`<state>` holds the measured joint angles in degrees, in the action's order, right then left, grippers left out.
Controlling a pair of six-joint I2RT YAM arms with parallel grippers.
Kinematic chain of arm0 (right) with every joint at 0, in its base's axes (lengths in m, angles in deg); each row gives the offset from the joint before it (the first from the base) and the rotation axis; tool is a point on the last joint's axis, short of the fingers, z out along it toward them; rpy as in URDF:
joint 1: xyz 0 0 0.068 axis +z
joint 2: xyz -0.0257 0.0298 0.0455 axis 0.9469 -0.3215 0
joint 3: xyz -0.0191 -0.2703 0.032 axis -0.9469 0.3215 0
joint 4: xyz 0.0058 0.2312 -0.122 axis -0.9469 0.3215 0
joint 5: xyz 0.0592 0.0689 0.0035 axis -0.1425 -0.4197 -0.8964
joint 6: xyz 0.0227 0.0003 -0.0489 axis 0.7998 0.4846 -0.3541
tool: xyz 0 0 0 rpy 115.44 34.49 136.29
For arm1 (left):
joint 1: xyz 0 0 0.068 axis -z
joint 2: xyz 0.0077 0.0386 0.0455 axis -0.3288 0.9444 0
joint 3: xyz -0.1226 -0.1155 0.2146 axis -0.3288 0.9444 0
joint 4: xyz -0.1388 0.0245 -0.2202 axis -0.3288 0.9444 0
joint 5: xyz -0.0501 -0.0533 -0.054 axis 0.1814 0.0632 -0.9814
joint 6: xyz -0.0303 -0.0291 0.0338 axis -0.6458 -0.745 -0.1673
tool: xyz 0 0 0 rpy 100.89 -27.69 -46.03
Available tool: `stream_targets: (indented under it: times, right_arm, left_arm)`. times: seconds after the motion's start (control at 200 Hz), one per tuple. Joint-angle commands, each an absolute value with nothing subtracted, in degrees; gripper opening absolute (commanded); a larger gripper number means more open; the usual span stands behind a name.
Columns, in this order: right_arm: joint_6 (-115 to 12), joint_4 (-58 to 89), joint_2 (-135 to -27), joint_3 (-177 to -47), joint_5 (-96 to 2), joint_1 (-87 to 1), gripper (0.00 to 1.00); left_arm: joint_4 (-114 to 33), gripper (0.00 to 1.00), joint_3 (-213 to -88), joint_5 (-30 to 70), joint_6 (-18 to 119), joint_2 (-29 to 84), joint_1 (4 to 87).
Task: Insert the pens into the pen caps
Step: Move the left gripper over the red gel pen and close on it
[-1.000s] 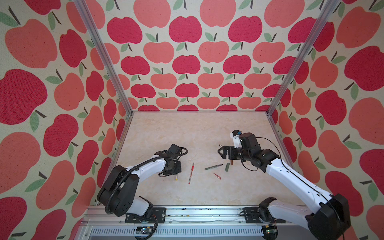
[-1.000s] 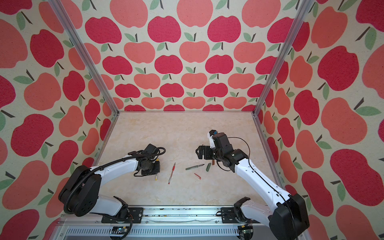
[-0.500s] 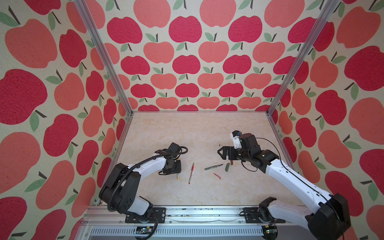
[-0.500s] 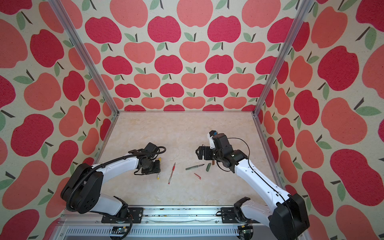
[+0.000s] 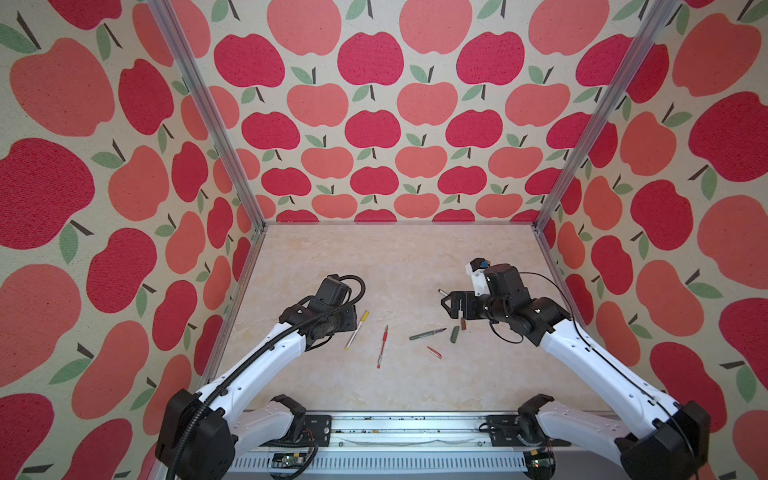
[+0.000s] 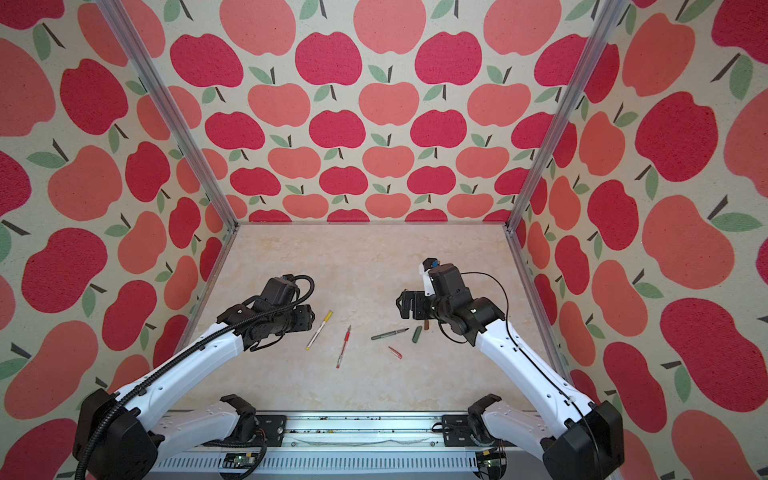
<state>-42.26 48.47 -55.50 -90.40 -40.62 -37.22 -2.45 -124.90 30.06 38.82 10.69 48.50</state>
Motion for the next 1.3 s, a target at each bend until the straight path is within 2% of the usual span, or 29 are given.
stream_targets:
  times: [0.0,0.38,0.53,0.885,1.296]
  right_arm:
    - [-42.52,51.85,-54.15,-92.96,-39.58,-37.11,0.99]
    - [-42.23,53.49,-52.79,-92.33,-40.73,-37.29,0.98]
    - [-42.89,53.81,-54.24,-92.24,-42.93,-37.48,0.97]
    - [-42.59,55.16,-55.71,-88.97,-45.28,-37.58,0.95]
    - [-40.96,57.79,-51.58,-83.19,-46.13,-37.30,0.93]
  left_arm:
    - [-3.43,0.58,-122.64,30.22,39.32,11.64,48.26]
    - [-3.65,0.60,-124.31,27.31,42.90,10.05,48.65]
    - [-2.46,0.59,-125.19,28.00,42.72,11.73,53.18]
    - [-3.95,0.53,-127.02,30.84,32.96,25.35,65.51]
    - [-4.63,0.41,-133.48,31.09,35.49,40.17,67.71]
